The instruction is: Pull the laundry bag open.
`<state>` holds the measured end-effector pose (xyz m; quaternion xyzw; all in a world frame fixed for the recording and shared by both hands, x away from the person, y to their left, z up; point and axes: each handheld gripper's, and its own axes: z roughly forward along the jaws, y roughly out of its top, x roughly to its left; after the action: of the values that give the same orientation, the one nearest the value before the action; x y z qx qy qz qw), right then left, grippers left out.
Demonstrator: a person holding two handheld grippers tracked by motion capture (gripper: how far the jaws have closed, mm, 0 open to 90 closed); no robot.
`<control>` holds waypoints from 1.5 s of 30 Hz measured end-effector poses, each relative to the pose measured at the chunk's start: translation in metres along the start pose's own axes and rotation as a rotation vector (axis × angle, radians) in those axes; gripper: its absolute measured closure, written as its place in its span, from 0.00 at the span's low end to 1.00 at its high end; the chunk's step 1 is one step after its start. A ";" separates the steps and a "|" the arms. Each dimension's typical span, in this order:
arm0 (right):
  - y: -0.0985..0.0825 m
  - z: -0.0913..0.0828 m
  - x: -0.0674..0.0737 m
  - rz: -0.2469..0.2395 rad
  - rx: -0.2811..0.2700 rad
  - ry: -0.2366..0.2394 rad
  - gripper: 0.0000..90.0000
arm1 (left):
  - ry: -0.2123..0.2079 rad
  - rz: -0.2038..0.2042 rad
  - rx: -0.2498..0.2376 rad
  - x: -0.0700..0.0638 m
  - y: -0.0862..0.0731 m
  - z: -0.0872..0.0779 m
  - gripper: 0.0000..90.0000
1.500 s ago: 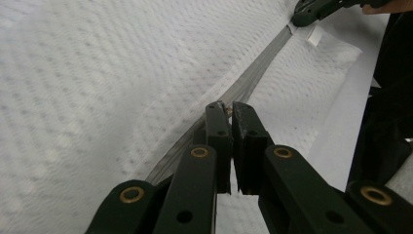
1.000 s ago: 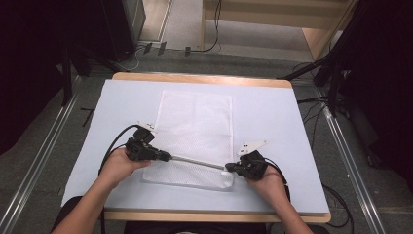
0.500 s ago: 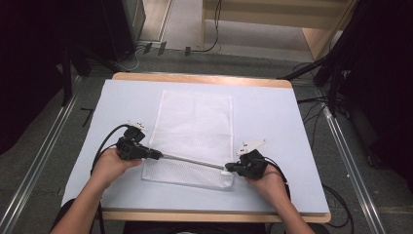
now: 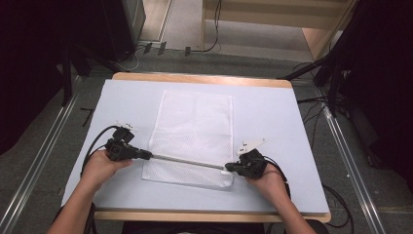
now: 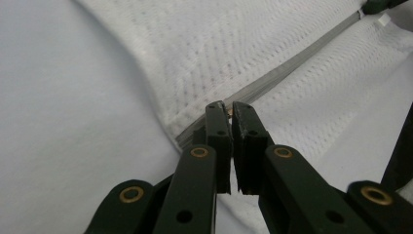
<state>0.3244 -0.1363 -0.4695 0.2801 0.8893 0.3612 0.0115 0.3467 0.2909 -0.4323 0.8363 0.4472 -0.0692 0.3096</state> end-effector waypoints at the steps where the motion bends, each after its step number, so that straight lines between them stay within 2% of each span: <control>1: 0.000 0.000 0.000 -0.001 0.000 0.001 1.00 | 0.003 -0.006 0.000 0.002 -0.002 -0.002 0.98; 4: 0.000 0.000 -0.001 -0.001 0.001 0.004 1.00 | 0.016 -0.021 0.001 0.008 -0.007 -0.006 0.98; 6: 0.001 0.001 -0.001 -0.006 -0.003 0.006 1.00 | 0.002 -0.034 -0.006 0.011 -0.010 -0.007 0.98; 22: 0.003 0.001 -0.003 0.011 0.010 0.023 1.00 | -0.014 -0.027 -0.003 0.006 -0.018 -0.008 0.97; 31: 0.005 0.001 -0.004 0.003 0.019 0.026 1.00 | -0.020 -0.026 -0.010 0.003 -0.024 -0.008 0.97; 33: 0.005 0.001 -0.005 0.005 0.020 0.031 1.00 | -0.017 -0.010 -0.015 0.003 -0.025 -0.008 0.96; 35: 0.005 0.001 -0.005 0.006 0.023 0.032 1.00 | 0.002 0.017 -0.033 0.003 -0.025 -0.009 0.92; 36: 0.006 0.001 -0.005 0.010 0.026 0.032 1.00 | 0.006 0.018 -0.045 0.004 -0.026 -0.009 0.86; 39: 0.009 0.001 -0.003 0.007 0.017 0.062 0.98 | 0.029 0.063 -0.092 0.004 -0.026 -0.013 0.74; 43: 0.014 -0.003 -0.001 -0.009 -0.021 0.060 0.93 | 0.025 0.073 -0.147 0.004 -0.025 -0.017 0.62; 45: 0.014 -0.006 -0.002 0.001 -0.042 0.053 0.88 | 0.036 0.074 -0.154 0.004 -0.024 -0.018 0.57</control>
<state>0.3317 -0.1326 -0.4562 0.2703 0.8814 0.3872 -0.0065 0.3274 0.3136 -0.4308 0.8271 0.4256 -0.0082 0.3671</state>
